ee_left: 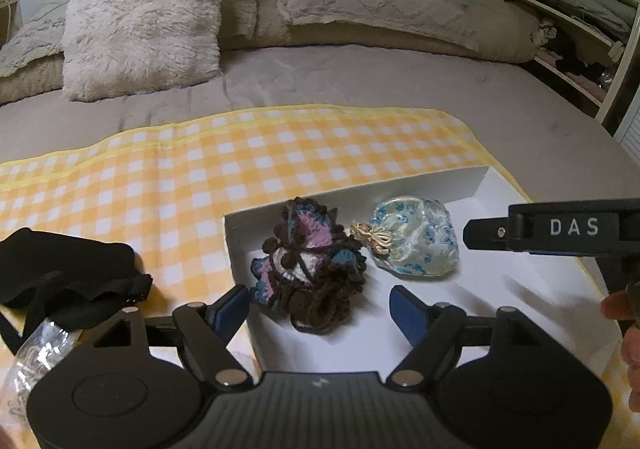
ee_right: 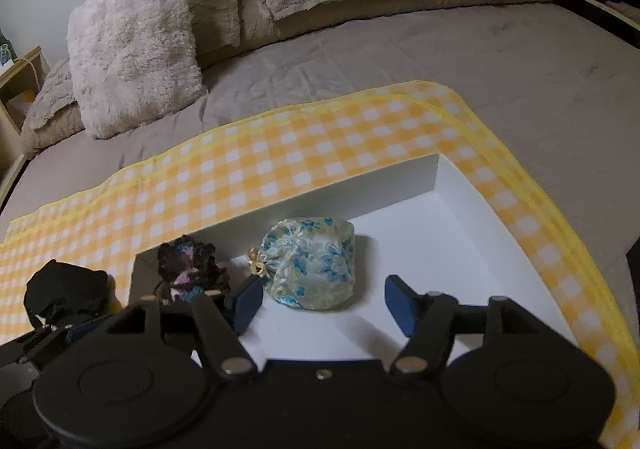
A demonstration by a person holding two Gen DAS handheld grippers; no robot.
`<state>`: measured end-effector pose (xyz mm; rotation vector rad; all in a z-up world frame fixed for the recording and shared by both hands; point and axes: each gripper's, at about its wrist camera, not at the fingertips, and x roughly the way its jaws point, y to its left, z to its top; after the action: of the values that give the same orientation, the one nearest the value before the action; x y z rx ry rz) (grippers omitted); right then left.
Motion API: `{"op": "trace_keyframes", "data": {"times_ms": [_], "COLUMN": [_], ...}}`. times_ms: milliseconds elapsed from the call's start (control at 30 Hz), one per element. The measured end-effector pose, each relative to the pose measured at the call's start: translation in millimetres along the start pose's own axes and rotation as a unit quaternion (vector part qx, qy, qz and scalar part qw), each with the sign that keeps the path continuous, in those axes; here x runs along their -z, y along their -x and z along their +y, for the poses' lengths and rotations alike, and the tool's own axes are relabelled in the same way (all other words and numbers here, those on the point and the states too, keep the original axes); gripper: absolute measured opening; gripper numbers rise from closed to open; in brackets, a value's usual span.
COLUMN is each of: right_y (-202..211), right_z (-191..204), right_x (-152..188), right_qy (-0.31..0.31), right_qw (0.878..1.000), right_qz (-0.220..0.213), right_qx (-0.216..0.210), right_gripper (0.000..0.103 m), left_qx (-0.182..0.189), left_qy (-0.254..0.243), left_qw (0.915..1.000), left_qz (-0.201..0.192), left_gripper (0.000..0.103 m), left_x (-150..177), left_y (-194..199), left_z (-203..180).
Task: Organize soft objects
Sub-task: 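Carry the scrunchie and floral pouch into the white box and release both, then withdraw both tools from the box back toward the remaining items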
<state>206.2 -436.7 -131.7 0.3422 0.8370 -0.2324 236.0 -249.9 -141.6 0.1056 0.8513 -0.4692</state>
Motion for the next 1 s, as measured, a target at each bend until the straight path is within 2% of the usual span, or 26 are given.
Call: {"op": "trace_keyframes", "data": {"times_ms": [500, 633, 833, 1000], "right_y": [61.8, 77.7, 97.4, 111.7], "right_z": [-10.7, -14.1, -23.3, -29.2], "right_x": [11.1, 16.3, 26.1, 33.4], "right_qy": [0.027, 0.042, 0.057, 0.064], "right_qw": [0.999, 0.998, 0.996, 0.995], "right_qz": [-0.039, -0.053, -0.067, -0.075], "right_qx": [0.005, 0.005, 0.015, 0.021], "right_gripper": [0.079, 0.092, 0.097, 0.103], "left_qx": [-0.009, -0.013, -0.026, -0.035], "left_qy": [0.018, 0.025, 0.025, 0.023], "left_qw": [0.9994, 0.9992, 0.9986, 0.9982], "left_qz": [-0.029, -0.029, -0.038, -0.043], "left_gripper": [0.084, 0.087, 0.092, 0.101], "left_x": [4.5, 8.8, 11.1, 12.4], "left_y": [55.2, 63.9, 80.0, 92.6], "left_z": [-4.5, -5.4, -4.8, -3.2]}}
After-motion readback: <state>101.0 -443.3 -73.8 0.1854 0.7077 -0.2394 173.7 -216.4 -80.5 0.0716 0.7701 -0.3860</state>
